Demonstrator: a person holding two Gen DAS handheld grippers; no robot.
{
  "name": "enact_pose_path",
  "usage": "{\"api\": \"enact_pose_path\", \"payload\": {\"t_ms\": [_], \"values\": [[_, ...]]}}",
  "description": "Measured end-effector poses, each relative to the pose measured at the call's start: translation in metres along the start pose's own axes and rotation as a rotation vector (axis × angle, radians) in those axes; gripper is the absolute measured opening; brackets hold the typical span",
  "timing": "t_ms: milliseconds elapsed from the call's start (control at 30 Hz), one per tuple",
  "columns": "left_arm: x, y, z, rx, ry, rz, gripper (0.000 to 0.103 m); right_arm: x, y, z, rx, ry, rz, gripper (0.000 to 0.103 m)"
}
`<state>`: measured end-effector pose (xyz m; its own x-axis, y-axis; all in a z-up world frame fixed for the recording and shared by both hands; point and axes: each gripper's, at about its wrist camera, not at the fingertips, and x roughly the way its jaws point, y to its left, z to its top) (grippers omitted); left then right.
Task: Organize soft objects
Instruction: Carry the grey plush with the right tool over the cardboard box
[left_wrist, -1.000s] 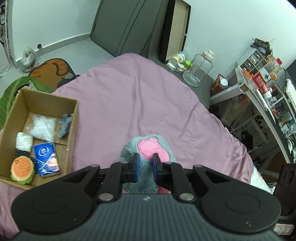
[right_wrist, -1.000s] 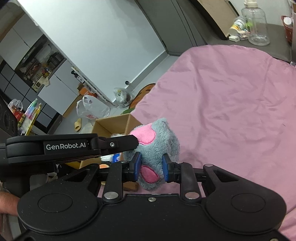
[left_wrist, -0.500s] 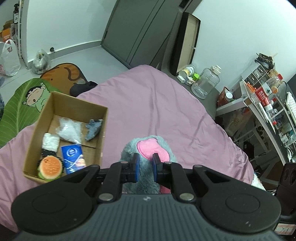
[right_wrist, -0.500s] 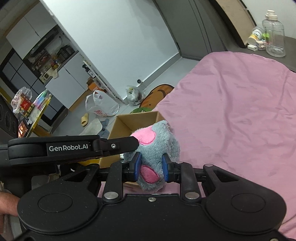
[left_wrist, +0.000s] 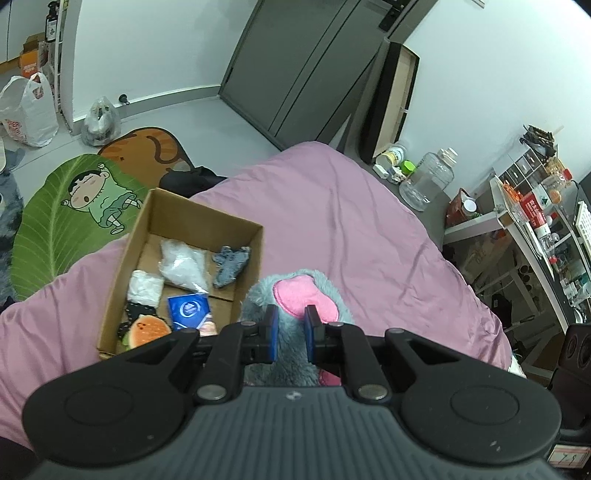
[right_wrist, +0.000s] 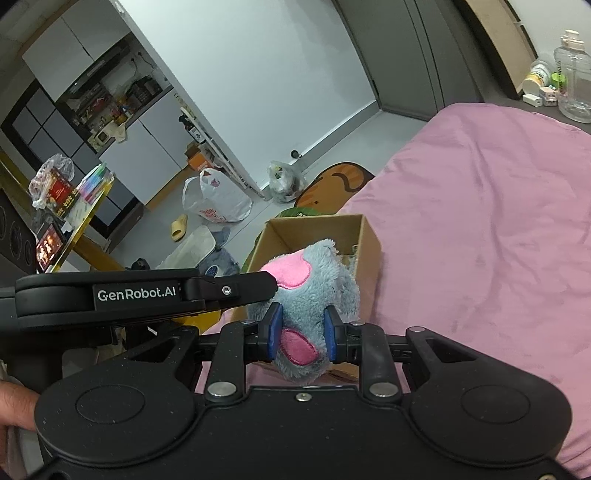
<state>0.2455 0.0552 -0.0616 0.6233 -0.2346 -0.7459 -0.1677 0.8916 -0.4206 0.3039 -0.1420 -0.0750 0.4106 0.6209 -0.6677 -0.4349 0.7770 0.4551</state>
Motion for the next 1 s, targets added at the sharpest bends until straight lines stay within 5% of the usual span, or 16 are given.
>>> {"api": "enact_pose_path", "payload": {"t_ms": [533, 1000], "values": [[0.013, 0.050, 0.010, -0.055, 0.042, 0.008, 0.013, 0.040, 0.018, 0.002, -0.007, 0.072, -0.011, 0.024], [0.058, 0.080, 0.008, -0.086, 0.161, 0.014, 0.014, 0.078, 0.010, -0.004, 0.024, 0.173, -0.070, 0.024]]}}
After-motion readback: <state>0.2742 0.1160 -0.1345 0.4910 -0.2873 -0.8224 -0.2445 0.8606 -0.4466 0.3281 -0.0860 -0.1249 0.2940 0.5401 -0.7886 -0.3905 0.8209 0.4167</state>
